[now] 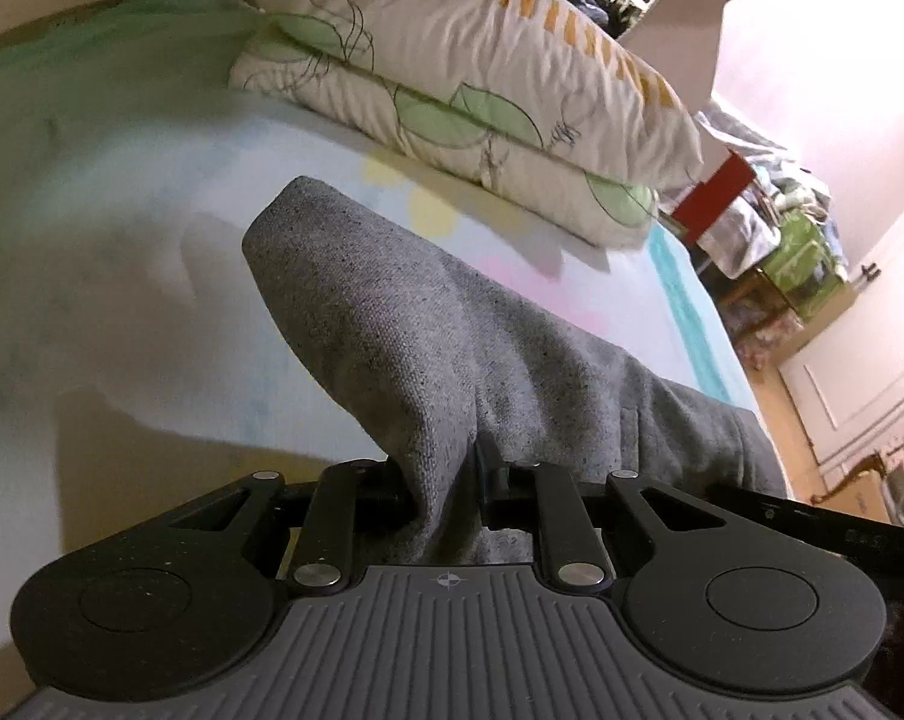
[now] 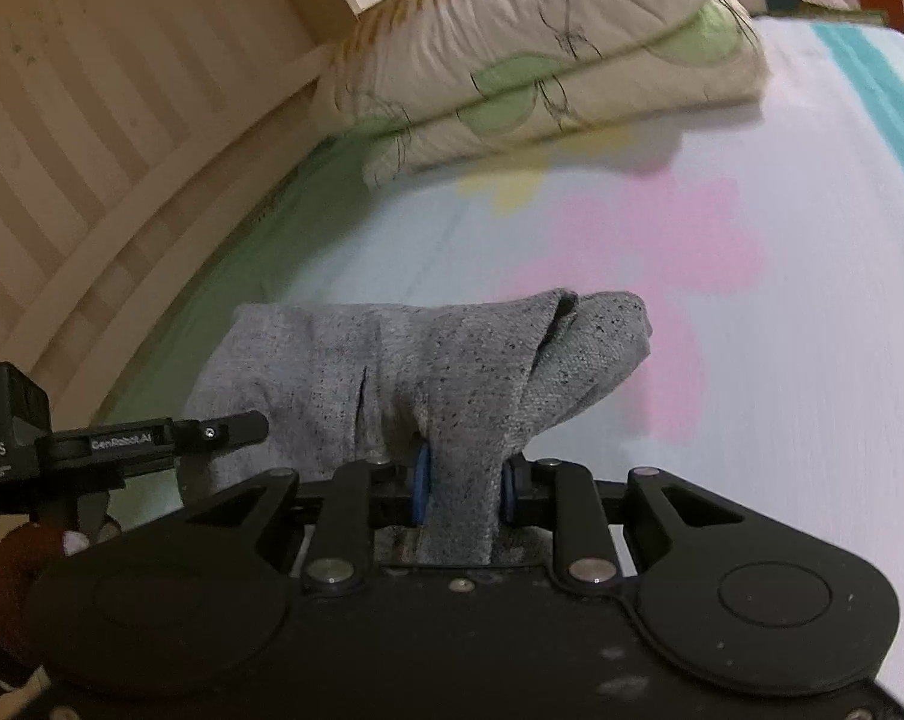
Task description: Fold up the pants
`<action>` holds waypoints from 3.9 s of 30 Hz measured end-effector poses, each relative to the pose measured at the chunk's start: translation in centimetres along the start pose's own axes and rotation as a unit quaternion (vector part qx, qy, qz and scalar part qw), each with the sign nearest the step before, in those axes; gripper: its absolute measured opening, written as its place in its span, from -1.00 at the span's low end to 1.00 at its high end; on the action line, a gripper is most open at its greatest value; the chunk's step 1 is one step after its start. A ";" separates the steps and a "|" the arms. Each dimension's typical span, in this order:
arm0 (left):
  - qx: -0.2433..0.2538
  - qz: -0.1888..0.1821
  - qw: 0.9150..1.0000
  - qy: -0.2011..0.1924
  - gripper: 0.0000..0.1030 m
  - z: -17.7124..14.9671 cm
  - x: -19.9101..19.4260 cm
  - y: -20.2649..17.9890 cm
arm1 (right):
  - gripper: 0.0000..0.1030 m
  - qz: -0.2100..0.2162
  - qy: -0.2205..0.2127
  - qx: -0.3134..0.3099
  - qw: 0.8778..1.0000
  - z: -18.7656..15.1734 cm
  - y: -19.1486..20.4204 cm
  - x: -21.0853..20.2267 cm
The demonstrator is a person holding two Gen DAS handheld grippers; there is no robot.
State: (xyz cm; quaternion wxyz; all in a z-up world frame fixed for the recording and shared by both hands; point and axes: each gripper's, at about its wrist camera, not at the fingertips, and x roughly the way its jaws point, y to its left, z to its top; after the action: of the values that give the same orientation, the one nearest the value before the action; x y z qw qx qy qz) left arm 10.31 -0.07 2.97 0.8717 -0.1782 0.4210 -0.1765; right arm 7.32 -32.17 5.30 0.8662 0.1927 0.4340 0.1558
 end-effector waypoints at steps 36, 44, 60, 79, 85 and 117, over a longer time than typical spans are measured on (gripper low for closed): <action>0.026 0.117 0.991 0.054 -0.24 -6.9 6.1 -0.8 | -0.42 -0.142 -0.036 -0.072 0.987 1.9 -1.1 10.1; 0.027 0.131 0.990 0.052 -0.18 -6.9 6.5 -1.1 | -0.27 -0.169 0.007 -0.070 0.983 1.8 -2.8 13.2; 0.054 0.169 0.983 0.052 -0.12 -6.3 4.2 -3.7 | -0.03 -0.175 0.003 -0.106 0.979 0.6 -0.7 9.6; 0.100 0.204 0.972 -0.069 0.20 -11.2 -7.0 -10.9 | 0.46 -0.166 -0.091 -0.072 0.979 -8.3 7.2 -6.3; 0.102 0.222 0.967 -0.071 0.35 -11.7 -8.2 -12.0 | 0.46 -0.155 -0.080 -0.041 0.984 -9.6 7.6 -8.1; 0.087 0.219 0.972 -0.003 0.35 -12.8 -8.5 -12.1 | 0.47 -0.133 -0.066 -0.057 0.987 -11.2 8.6 -10.3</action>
State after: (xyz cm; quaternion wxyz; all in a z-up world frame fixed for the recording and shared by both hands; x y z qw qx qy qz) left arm -6.76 -8.86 6.76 0.9025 -0.0058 0.4304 -0.0163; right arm -8.53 -26.88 10.32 0.9154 0.0933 0.3882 0.0508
